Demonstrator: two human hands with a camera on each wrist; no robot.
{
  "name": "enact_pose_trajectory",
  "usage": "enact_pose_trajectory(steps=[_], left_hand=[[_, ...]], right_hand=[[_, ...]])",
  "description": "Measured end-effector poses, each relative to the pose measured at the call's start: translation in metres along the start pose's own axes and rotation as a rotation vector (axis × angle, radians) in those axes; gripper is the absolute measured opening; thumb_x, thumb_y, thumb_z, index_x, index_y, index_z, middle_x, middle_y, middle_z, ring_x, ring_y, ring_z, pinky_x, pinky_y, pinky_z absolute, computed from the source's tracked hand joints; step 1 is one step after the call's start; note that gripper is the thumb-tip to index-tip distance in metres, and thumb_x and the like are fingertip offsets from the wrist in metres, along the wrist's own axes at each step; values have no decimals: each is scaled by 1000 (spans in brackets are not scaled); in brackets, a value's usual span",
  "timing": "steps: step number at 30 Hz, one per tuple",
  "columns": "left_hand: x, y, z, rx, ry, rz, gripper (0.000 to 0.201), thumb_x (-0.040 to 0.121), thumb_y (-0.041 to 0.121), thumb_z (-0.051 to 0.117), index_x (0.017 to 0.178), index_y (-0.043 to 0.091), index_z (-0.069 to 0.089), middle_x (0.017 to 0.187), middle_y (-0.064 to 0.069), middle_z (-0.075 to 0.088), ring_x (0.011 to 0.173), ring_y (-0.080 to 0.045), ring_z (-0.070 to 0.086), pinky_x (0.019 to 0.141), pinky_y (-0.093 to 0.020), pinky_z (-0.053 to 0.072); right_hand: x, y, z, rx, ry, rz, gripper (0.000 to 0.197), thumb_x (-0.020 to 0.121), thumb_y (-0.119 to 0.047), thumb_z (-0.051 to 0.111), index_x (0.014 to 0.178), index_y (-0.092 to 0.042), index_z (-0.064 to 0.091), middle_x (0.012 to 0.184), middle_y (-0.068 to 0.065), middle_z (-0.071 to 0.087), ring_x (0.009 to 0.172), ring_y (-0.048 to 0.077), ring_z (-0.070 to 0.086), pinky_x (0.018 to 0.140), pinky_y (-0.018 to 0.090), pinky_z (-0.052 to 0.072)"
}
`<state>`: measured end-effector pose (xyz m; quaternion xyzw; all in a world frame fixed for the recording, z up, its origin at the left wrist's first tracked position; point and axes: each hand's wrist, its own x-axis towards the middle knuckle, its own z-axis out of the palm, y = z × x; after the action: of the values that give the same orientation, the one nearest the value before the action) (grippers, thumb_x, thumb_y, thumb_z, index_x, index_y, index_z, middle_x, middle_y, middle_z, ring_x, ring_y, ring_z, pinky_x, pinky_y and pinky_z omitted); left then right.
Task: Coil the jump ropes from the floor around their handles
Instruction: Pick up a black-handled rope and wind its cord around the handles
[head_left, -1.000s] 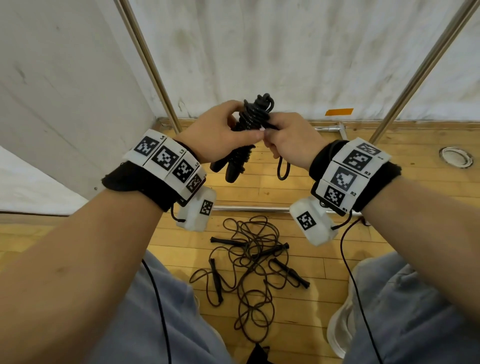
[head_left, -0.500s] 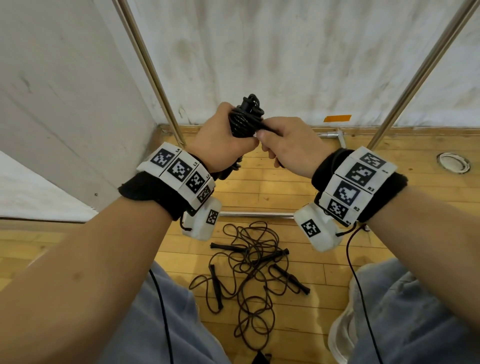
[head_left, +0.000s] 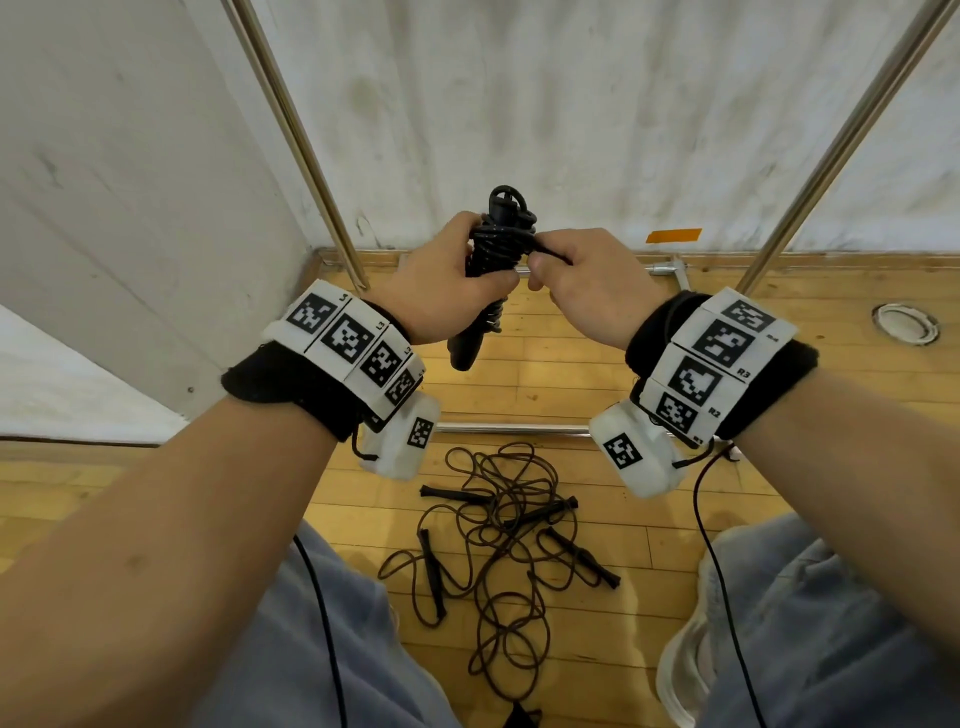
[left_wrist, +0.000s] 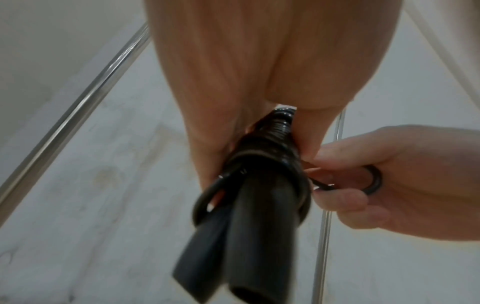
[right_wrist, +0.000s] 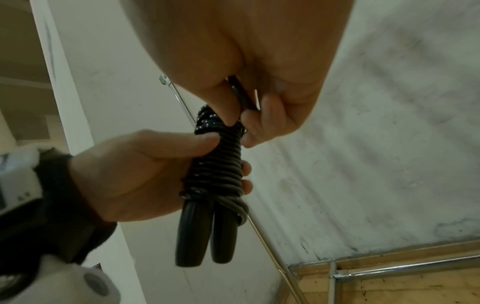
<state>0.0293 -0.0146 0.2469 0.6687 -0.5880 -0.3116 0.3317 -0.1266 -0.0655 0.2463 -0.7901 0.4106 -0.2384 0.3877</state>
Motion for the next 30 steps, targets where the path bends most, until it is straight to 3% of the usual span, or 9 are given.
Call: enact_pose_trajectory(steps=[4, 7, 10, 18, 20, 22, 24, 26, 30], left_hand=[[-5, 3, 1, -75, 41, 51, 40, 79, 32, 74, 113, 25, 54, 91, 3, 67, 78, -10, 67, 70, -25, 56], [-4, 5, 3, -130, 54, 61, 31, 78, 22, 73, 105, 25, 57, 79, 4, 64, 65, -9, 64, 61, -22, 54], [-4, 6, 4, -183, 85, 35, 31, 79, 18, 72, 101, 22, 51, 72, 3, 58, 56, -9, 59, 53, -26, 55], [2, 5, 8, -234, 204, -29, 41, 80, 20, 68, 113, 19, 43, 84, -2, 62, 61, -11, 60, 51, -21, 50], [3, 4, 8, -227, 188, -36, 47, 78, 25, 70, 114, 21, 39, 85, 1, 60, 63, -10, 60, 55, -23, 52], [2, 5, 7, -261, 108, -60, 53, 75, 30, 67, 117, 23, 36, 90, 0, 58, 73, -16, 61, 67, -35, 56], [2, 6, 5, -341, 26, -82, 47, 80, 22, 59, 120, 23, 35, 95, -4, 53, 76, -21, 59, 69, -41, 58], [3, 4, 6, -314, 14, -51, 37, 90, 13, 53, 121, 22, 35, 94, 0, 53, 76, -14, 58, 67, -34, 57], [2, -1, 6, -125, 81, 26, 33, 93, 26, 58, 119, 26, 38, 93, 14, 58, 79, 4, 59, 72, -18, 46]], right_hand=[[1, -2, 1, 35, -10, 2, 20, 96, -9, 42, 94, -8, 62, 55, -8, 42, 39, 2, 38, 43, 14, 29], [0, -5, 2, 64, -18, 7, 20, 95, -7, 42, 98, -11, 61, 58, -3, 46, 47, 8, 40, 49, 19, 33], [-2, -6, 1, 107, 4, -11, 22, 94, -8, 45, 107, -11, 63, 63, -2, 53, 44, 0, 48, 48, 15, 40], [-4, -5, 2, 275, 73, -47, 17, 92, -14, 55, 102, -21, 67, 79, 2, 68, 56, 10, 62, 62, 26, 57], [-4, -5, 3, 283, 57, -30, 21, 93, -11, 54, 110, -15, 66, 83, 3, 68, 59, 10, 65, 66, 27, 58], [-2, -5, 2, 264, 18, -26, 23, 94, -7, 49, 111, -8, 64, 87, 6, 68, 64, 10, 66, 71, 27, 58], [-1, -4, 2, 237, -28, -16, 23, 95, -3, 46, 110, -3, 63, 94, 13, 68, 70, 11, 66, 77, 29, 58], [-2, -3, 2, 217, -27, -3, 23, 95, -1, 45, 110, -2, 63, 97, 15, 68, 72, 13, 67, 79, 31, 57], [0, -2, -1, 229, 102, 32, 24, 91, -1, 52, 111, -5, 65, 90, 11, 71, 74, 16, 70, 74, 28, 58]])
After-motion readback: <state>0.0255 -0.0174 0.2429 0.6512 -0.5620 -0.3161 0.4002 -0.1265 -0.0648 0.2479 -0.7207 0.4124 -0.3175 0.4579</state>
